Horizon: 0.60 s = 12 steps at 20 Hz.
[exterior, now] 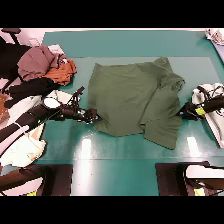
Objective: Fold the shirts.
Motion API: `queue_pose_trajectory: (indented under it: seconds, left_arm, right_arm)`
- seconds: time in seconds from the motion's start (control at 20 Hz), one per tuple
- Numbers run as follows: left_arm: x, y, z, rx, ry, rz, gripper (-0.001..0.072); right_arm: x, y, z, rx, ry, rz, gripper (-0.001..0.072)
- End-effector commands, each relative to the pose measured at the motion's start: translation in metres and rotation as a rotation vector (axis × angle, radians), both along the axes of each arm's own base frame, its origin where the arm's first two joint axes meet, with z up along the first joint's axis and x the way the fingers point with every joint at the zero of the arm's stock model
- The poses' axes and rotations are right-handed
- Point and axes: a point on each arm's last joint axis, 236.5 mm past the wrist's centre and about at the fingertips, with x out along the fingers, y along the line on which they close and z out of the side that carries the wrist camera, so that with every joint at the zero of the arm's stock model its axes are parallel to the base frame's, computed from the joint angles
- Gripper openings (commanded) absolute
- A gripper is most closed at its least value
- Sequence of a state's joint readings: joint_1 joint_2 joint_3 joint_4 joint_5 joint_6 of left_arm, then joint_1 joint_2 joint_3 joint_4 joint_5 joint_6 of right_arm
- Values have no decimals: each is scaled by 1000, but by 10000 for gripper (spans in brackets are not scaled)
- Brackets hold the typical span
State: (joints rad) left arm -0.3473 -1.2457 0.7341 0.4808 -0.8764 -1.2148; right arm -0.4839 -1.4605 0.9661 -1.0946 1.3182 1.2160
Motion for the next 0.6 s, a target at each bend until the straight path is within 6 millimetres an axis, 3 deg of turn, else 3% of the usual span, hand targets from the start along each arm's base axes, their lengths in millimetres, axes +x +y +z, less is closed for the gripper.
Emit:
queue_pose_trajectory:
  seconds: [0.0,0.15,0.25,0.35,0.45,0.55]
  left_arm:
    - [4,-1,3,-16,7,26,31]
    - [10,-3,6,-33,8,62,31]
    - [12,-7,17,-78,15,84,30]
    - [17,-5,36,-98,-13,104,30]
    - [31,8,75,-135,-83,135,30]
    - [49,32,123,-153,-176,215,30]
  right_arm:
    - [10,26,-5,11,-17,59,379]
    - [8,47,4,75,-21,99,32]
    - [15,66,29,165,-85,112,21]
    - [22,61,64,151,-163,126,17]
    - [34,49,113,92,-285,114,16]
    - [50,39,170,43,-461,54,15]
